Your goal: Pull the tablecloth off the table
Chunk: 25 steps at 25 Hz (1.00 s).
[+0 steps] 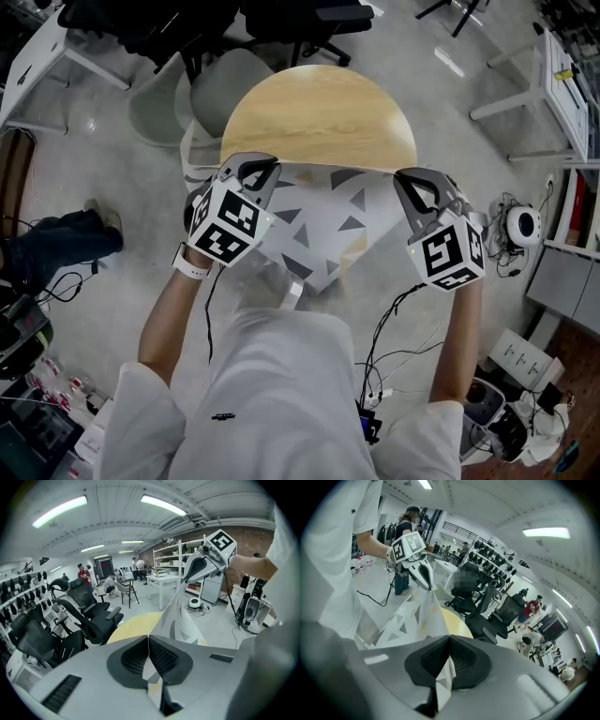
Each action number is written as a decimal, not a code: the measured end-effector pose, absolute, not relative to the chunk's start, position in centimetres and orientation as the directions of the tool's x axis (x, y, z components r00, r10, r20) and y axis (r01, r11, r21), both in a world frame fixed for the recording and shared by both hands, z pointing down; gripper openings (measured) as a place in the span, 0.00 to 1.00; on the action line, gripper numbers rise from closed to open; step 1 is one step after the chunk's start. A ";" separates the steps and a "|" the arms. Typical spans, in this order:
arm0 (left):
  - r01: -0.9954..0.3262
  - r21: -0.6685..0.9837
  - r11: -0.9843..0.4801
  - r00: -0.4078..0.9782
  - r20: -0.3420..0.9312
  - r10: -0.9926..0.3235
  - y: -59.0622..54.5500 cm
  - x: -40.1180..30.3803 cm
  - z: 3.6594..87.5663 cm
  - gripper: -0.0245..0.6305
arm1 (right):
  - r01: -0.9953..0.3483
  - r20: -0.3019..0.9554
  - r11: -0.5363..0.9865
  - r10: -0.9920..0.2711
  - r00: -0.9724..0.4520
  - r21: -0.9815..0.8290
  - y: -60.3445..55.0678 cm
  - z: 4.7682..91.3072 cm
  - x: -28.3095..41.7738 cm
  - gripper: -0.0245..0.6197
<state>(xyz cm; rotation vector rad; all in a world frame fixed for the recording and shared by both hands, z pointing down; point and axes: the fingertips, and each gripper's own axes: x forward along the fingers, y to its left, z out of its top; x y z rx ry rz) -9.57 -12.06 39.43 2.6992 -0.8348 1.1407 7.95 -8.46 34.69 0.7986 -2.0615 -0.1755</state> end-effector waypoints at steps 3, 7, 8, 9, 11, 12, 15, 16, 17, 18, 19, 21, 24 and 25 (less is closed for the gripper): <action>-0.564 -0.123 -0.817 0.562 0.667 -0.489 -9.1 -9.8 37.6 0.05 | -0.475 0.666 0.773 -0.619 -0.417 0.421 -5.4 32.8 7.8 0.05; -0.591 -0.129 -0.796 0.548 0.660 -0.513 -3.4 -9.4 35.2 0.05 | -0.471 0.633 0.772 -0.627 -0.454 0.426 -0.5 30.5 8.4 0.05; -0.594 -0.132 -0.793 0.542 0.663 -0.516 -1.7 -9.2 34.8 0.05 | -0.466 0.633 0.776 -0.623 -0.459 0.426 0.7 30.3 8.7 0.05; -0.598 -0.136 -0.790 0.534 0.667 -0.520 0.0 -8.9 34.6 0.05 | -0.458 0.636 0.781 -0.618 -0.462 0.426 2.0 30.2 9.1 0.05; -0.615 -0.144 -0.775 0.514 0.673 -0.532 3.3 -8.5 34.6 0.05 | -0.434 0.648 0.797 -0.598 -0.471 0.420 4.7 30.5 9.6 0.05; -0.630 -0.144 -0.763 0.503 0.673 -0.542 4.9 -8.4 34.5 0.05 | -0.422 0.651 0.808 -0.585 -0.484 0.412 6.2 30.7 9.7 0.05; -0.683 -0.139 -0.717 0.470 0.668 -0.577 9.4 -8.3 34.2 0.05 | -0.403 0.635 0.835 -0.548 -0.544 0.374 10.8 30.8 10.0 0.05; -0.696 -0.141 -0.704 0.459 0.666 -0.588 10.8 -8.1 34.1 0.05 | -0.400 0.629 0.840 -0.540 -0.559 0.367 12.3 30.9 10.2 0.05; -0.706 -0.146 -0.693 0.449 0.664 -0.598 12.1 -7.9 34.1 0.05 | -0.397 0.623 0.843 -0.537 -0.569 0.363 13.6 30.9 10.5 0.05; -0.713 -0.151 -0.684 0.442 0.662 -0.606 13.2 -7.6 34.0 0.05 | -0.397 0.618 0.844 -0.535 -0.577 0.361 14.7 31.0 10.8 0.05; -0.718 -0.155 -0.679 0.436 0.660 -0.612 14.2 -7.4 33.9 0.05 | -0.398 0.612 0.845 -0.533 -0.584 0.357 15.7 31.0 11.1 0.05; -0.721 -0.161 -0.673 0.429 0.659 -0.618 15.9 -6.9 33.5 0.05 | -0.407 0.596 0.846 -0.532 -0.601 0.344 17.5 30.5 11.5 0.05; -0.720 -0.164 -0.674 0.431 0.656 -0.620 17.8 -6.9 32.6 0.05 | -0.429 0.565 0.844 -0.535 -0.628 0.323 19.6 29.2 11.3 0.05; -0.720 -0.162 -0.675 0.432 0.657 -0.618 18.4 -7.1 32.4 0.05 | -0.435 0.560 0.841 -0.539 -0.629 0.321 20.2 28.8 11.3 0.05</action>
